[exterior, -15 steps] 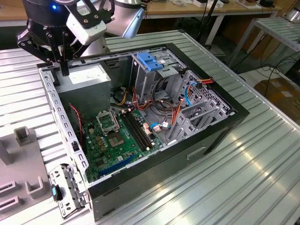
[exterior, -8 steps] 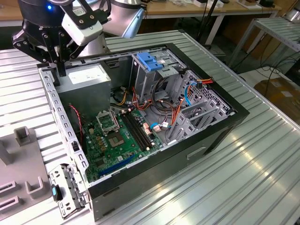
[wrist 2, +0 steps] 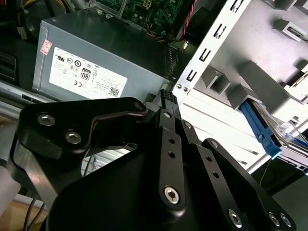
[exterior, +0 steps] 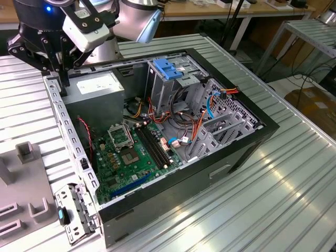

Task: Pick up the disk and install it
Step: 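Reach for the disk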

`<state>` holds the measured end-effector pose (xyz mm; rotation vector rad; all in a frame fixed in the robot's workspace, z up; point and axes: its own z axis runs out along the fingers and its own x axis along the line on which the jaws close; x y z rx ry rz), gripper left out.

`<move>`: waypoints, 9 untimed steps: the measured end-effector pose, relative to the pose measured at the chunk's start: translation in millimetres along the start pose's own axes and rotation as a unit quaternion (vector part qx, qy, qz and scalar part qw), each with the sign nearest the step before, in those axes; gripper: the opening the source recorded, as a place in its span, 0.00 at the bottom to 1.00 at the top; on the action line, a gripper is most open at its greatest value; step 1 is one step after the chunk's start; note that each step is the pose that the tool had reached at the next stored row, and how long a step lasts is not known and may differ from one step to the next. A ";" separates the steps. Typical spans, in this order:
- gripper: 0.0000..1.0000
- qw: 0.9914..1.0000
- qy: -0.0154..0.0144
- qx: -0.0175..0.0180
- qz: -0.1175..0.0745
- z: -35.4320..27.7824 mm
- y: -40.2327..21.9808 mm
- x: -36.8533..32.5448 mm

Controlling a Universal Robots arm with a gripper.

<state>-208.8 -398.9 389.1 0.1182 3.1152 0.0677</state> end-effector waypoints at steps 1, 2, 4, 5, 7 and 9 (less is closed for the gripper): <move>0.11 1.000 0.000 0.000 0.000 0.0 0.0 0.6; 0.11 1.000 0.000 0.000 0.000 0.0 -0.1 1.1; 0.11 1.000 0.000 0.000 0.000 0.0 -0.2 2.1; 0.11 1.000 0.000 0.000 0.000 0.0 -0.2 2.7; 0.11 1.000 0.000 0.000 0.000 0.0 -0.3 3.8; 0.11 1.000 0.000 0.000 0.000 0.1 -0.4 5.1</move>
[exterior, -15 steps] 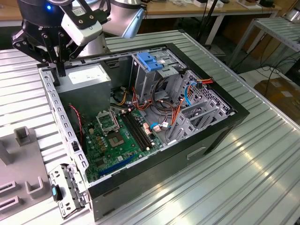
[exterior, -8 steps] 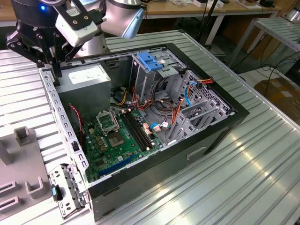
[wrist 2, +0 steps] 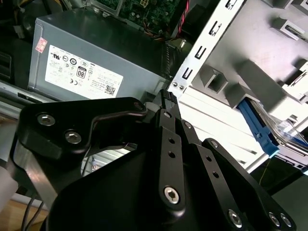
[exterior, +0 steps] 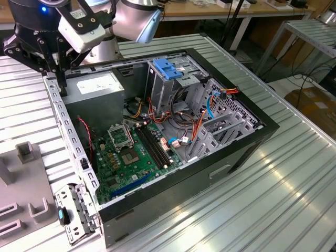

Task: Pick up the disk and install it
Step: 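Reach for the disk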

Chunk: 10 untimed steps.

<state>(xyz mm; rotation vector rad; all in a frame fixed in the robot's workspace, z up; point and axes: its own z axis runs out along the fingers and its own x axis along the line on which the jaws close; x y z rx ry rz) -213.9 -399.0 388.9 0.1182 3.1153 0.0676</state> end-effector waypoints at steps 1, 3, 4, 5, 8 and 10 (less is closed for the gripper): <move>0.11 1.000 0.000 0.000 0.000 0.0 0.0 0.5; 0.11 1.000 0.000 0.000 0.000 0.0 -0.2 2.7; 0.11 1.000 0.000 0.000 0.000 0.1 -0.3 3.5; 0.11 1.000 0.000 0.000 0.000 0.1 -0.3 4.1; 0.11 1.000 0.000 0.000 0.000 0.1 -0.5 6.1; 0.11 1.000 0.000 0.000 0.000 0.1 -0.6 7.7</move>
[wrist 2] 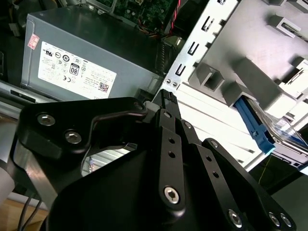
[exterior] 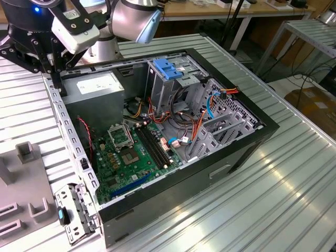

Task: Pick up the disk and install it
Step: 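Reach for the disk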

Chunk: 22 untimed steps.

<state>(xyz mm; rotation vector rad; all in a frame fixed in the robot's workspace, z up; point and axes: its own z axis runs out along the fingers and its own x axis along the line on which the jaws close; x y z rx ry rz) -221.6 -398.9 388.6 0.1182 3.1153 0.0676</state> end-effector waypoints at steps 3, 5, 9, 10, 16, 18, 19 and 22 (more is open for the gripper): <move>0.11 1.000 0.000 0.000 0.000 0.0 -0.2 2.2; 0.11 1.000 0.000 0.000 0.000 0.0 -0.4 4.8; 0.11 1.000 0.000 0.000 0.000 0.0 -0.7 9.3; 0.11 1.000 0.000 0.000 0.000 -0.1 -0.8 11.0; 0.11 1.000 0.000 0.000 0.000 -0.3 -1.8 23.4; 0.11 1.000 0.000 0.000 0.000 -0.3 -1.9 25.5; 0.11 1.000 0.000 0.000 0.000 -0.3 -2.0 26.2; 0.11 1.000 0.000 0.000 0.000 -0.4 -2.1 28.4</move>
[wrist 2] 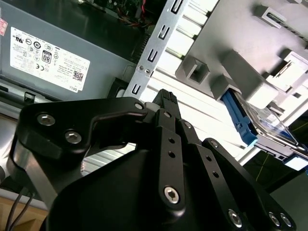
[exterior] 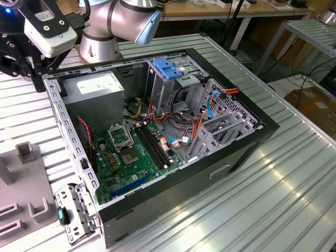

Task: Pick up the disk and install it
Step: 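Reach for the disk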

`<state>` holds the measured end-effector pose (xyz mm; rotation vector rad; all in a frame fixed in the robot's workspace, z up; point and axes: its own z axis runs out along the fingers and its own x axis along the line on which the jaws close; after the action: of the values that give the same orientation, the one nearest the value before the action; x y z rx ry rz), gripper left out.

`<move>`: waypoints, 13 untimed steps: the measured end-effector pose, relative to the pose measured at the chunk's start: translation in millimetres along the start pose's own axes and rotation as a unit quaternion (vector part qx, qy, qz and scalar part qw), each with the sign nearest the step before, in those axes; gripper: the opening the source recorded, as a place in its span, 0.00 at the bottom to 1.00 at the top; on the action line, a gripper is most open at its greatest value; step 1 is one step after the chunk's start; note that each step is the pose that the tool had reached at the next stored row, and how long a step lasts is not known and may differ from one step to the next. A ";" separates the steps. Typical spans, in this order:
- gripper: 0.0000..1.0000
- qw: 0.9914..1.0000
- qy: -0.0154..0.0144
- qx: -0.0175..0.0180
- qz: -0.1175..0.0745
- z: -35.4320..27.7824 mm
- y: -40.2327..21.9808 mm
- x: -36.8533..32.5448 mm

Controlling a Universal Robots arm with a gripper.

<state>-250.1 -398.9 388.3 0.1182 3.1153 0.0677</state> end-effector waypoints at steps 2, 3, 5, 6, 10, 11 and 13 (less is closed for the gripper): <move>0.11 1.000 0.000 0.000 0.000 0.0 -0.1 1.6; 0.11 1.000 0.000 0.000 0.000 0.0 -0.2 3.2; 0.11 1.000 0.000 0.000 0.000 0.0 -0.4 4.8; 0.11 1.000 0.000 0.000 0.000 0.0 -0.4 5.6; 0.11 1.000 0.000 0.000 0.000 -0.1 -0.6 8.5; 0.11 1.000 0.000 0.000 0.000 -0.1 -0.7 9.2; 0.11 1.000 0.000 0.000 0.000 -0.1 -0.8 10.6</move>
<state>-260.8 -398.9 388.1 0.1181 3.1153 0.0677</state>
